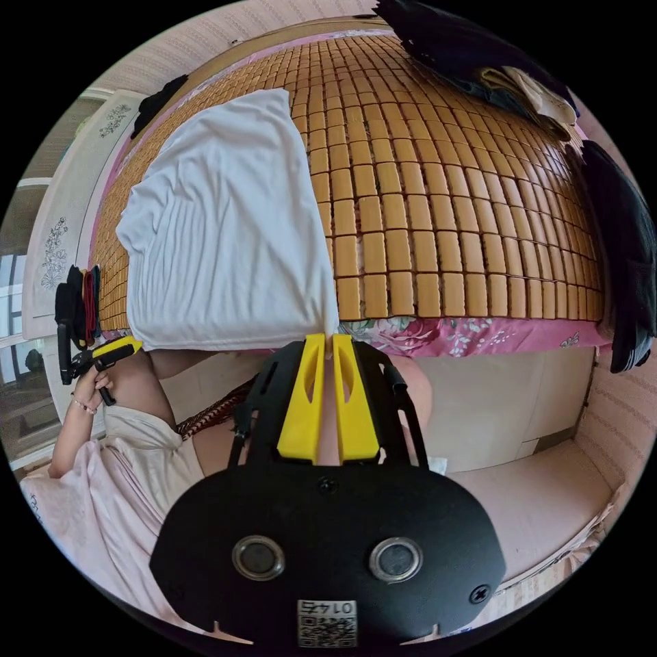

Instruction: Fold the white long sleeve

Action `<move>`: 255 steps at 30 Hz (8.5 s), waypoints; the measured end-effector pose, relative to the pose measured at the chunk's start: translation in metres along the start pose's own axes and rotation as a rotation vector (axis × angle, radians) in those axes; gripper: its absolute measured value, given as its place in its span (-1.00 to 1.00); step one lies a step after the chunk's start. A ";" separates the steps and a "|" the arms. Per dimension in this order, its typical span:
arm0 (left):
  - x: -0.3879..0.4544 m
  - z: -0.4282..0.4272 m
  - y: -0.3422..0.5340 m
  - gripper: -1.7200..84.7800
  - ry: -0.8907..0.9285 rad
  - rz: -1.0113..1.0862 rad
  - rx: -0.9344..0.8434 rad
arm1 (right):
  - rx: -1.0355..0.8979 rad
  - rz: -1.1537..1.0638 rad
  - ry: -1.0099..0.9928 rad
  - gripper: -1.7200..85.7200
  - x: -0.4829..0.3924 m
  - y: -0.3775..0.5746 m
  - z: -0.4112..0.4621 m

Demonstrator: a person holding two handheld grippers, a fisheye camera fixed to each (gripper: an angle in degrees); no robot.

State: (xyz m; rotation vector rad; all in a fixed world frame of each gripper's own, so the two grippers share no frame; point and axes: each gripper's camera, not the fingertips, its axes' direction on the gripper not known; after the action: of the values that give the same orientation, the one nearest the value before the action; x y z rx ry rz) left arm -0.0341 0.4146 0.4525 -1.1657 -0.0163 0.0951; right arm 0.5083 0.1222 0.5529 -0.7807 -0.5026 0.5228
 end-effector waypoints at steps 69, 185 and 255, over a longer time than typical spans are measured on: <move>-0.177 -0.255 0.086 -0.98 0.176 -0.161 0.437 | 0.253 -0.235 -0.428 -0.95 -0.048 -0.056 -0.116; 0.018 0.011 -0.730 -0.94 0.158 0.422 0.221 | 0.154 0.103 0.081 -0.98 0.035 -0.197 -0.265; 0.083 0.036 -0.685 -0.97 0.048 0.642 0.091 | 0.380 0.381 0.162 -0.87 0.165 -0.189 -0.222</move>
State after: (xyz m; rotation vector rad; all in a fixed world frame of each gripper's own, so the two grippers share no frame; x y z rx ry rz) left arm 0.0921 0.1871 1.0932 -1.0458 0.4031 0.6285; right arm 0.8147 -0.0065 0.5990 -0.5457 -0.0933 0.8715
